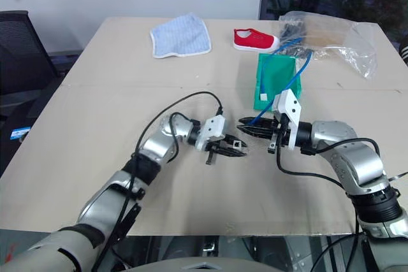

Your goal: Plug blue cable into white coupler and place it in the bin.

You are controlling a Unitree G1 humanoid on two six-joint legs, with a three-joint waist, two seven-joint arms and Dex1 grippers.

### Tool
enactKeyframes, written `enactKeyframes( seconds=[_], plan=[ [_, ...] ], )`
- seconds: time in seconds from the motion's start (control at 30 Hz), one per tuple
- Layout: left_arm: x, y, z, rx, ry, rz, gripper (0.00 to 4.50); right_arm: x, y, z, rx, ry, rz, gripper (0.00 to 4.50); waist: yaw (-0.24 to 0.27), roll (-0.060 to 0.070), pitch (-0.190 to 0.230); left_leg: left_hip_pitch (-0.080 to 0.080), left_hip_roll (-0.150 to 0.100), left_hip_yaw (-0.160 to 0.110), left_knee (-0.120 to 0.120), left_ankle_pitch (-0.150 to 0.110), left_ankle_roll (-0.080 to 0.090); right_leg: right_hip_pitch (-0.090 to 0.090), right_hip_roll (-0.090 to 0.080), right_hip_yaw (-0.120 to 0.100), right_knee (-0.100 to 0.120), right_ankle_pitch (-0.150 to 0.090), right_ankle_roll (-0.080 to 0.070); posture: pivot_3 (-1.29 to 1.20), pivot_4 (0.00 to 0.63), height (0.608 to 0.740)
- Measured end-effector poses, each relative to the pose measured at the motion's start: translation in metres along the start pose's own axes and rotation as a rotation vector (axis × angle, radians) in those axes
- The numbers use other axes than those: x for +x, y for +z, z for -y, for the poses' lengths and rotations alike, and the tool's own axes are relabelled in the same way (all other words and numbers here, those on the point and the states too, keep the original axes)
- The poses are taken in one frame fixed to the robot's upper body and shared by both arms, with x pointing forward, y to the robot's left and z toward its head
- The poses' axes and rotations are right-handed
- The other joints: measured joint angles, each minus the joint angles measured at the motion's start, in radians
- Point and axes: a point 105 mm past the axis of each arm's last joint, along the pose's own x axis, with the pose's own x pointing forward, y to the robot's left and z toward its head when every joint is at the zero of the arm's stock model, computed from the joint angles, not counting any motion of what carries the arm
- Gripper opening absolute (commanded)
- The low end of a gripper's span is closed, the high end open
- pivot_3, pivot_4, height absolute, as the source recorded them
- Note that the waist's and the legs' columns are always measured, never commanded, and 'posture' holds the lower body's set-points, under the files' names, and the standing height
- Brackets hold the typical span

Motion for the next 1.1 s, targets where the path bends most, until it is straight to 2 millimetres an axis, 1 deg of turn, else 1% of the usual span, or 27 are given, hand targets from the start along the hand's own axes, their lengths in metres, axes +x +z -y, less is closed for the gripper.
enactKeyframes(
  seconds=[0.1,0.17,0.3,0.37,0.53,0.7,0.83,1.0,1.1],
  plan=[
    [0.004,0.002,-0.002,-0.004,-0.048,0.005,0.61,0.004,-0.004,-0.002,-0.012,0.012,0.003,0.0,0.0,0.0,0.0,0.0,0.0,0.0,0.0,0.0,0.0,0.0,0.0,0.0,0.0,0.0,0.0,0.0,0.15,0.74],
    [0.005,0.001,0.0,-0.003,-0.073,0.008,0.61,0.007,-0.013,-0.005,-0.013,0.023,-0.018,0.0,-0.001,0.0,0.0,0.0,0.0,0.0,0.0,0.0,0.0,0.0,0.0,0.0,0.0,0.0,0.0,0.0,0.15,0.74],
    [0.005,-0.008,0.003,-0.025,-0.095,-0.008,0.61,0.003,-0.032,-0.005,-0.002,0.02,-0.078,0.0,-0.001,0.0,0.0,0.0,0.0,-0.001,0.0,0.0,0.0,0.0,0.0,0.0,0.0,0.0,0.0,0.0,0.15,0.74],
    [0.004,-0.009,0.003,-0.023,-0.097,-0.013,0.61,0.002,-0.036,-0.006,-0.003,0.031,-0.098,0.0,-0.001,0.0,0.0,0.0,0.001,-0.001,0.001,0.0,0.0,0.0,0.0,0.0,0.0,0.0,0.0,0.0,0.15,0.74],
    [0.004,-0.008,0.001,-0.019,-0.097,-0.017,0.61,0.001,-0.037,-0.007,-0.017,0.046,-0.11,0.0,-0.001,0.0,0.0,0.0,0.001,-0.001,0.001,0.0,0.0,0.0,0.0,0.0,0.001,0.0,0.0,0.0,0.15,0.74],
    [0.006,-0.008,0.001,-0.013,-0.099,-0.016,0.61,0.008,-0.036,-0.01,0.004,0.052,-0.081,0.0,0.0,0.0,0.0,0.0,0.001,-0.002,0.001,0.0,0.0,0.0,0.0,-0.001,0.002,0.001,0.0,0.0,0.15,0.74],
    [0.007,-0.008,0.001,-0.01,-0.099,-0.018,0.61,0.007,-0.037,-0.01,-0.002,0.053,-0.09,0.0,0.0,0.0,0.0,0.0,0.0,-0.001,0.001,0.0,0.0,0.0,-0.001,0.0,0.002,0.001,0.001,0.0,0.15,0.74],
    [0.008,-0.008,0.001,-0.009,-0.102,-0.023,0.61,0.004,-0.041,-0.01,-0.064,0.055,-0.137,0.0,0.001,0.0,0.0,0.0,0.0,-0.002,0.002,0.0,0.0,0.001,-0.001,-0.001,0.002,0.001,0.001,0.0,0.15,0.74],
    [0.007,-0.009,0.001,-0.009,-0.101,-0.027,0.61,0.005,-0.041,-0.01,-0.072,0.056,-0.146,0.0,0.0,0.0,-0.001,0.002,0.0,-0.002,0.002,0.0,0.0,0.002,-0.001,-0.001,0.002,0.001,0.001,0.0,0.15,0.74]
  ],
)
